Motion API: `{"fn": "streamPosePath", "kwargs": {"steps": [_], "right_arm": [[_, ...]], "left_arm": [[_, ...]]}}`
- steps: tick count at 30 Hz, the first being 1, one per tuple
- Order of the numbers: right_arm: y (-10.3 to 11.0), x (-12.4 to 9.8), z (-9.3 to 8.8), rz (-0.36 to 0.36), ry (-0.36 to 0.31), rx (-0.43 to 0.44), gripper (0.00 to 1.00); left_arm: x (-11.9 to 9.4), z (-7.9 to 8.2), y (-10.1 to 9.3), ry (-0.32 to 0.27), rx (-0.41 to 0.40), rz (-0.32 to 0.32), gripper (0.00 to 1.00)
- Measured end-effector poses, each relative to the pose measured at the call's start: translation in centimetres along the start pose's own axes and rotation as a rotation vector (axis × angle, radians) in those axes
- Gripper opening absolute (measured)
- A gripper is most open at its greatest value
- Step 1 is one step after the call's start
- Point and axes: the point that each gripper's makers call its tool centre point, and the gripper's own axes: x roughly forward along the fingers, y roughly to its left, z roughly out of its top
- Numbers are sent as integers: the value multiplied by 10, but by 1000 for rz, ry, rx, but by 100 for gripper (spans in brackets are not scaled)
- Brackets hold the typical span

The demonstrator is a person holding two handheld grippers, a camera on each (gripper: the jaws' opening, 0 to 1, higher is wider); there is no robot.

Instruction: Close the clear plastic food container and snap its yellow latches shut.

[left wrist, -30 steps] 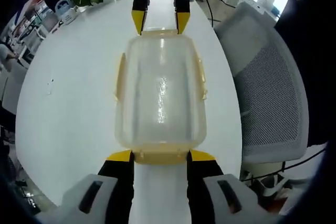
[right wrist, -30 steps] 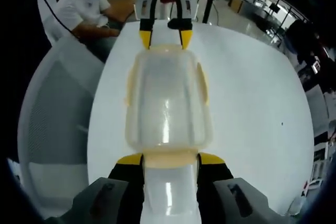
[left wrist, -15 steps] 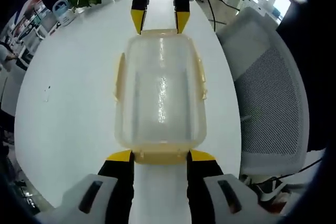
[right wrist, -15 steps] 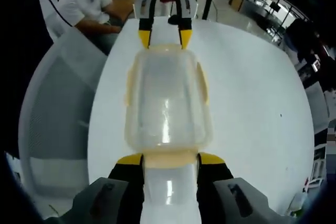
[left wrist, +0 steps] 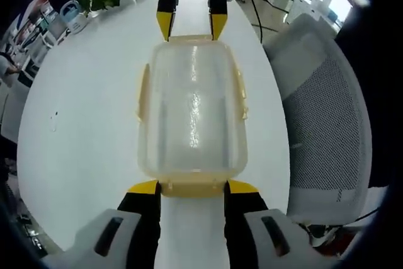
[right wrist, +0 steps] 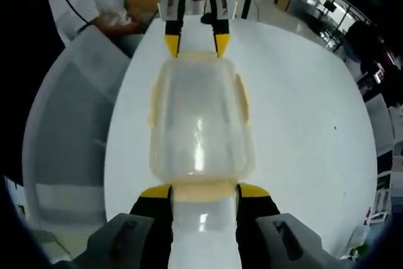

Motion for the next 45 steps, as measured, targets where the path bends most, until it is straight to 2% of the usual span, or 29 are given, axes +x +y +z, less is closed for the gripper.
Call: {"fn": "streamPosePath", "kwargs": {"steps": [16, 45], "right_arm": [[-3, -11, -39, 3, 17, 0, 37], [-7, -20, -85, 12, 36, -33, 37]], "left_arm": [[18, 36, 2, -4, -5, -1, 38], [38, 78, -2, -10, -45, 1, 38]]}}
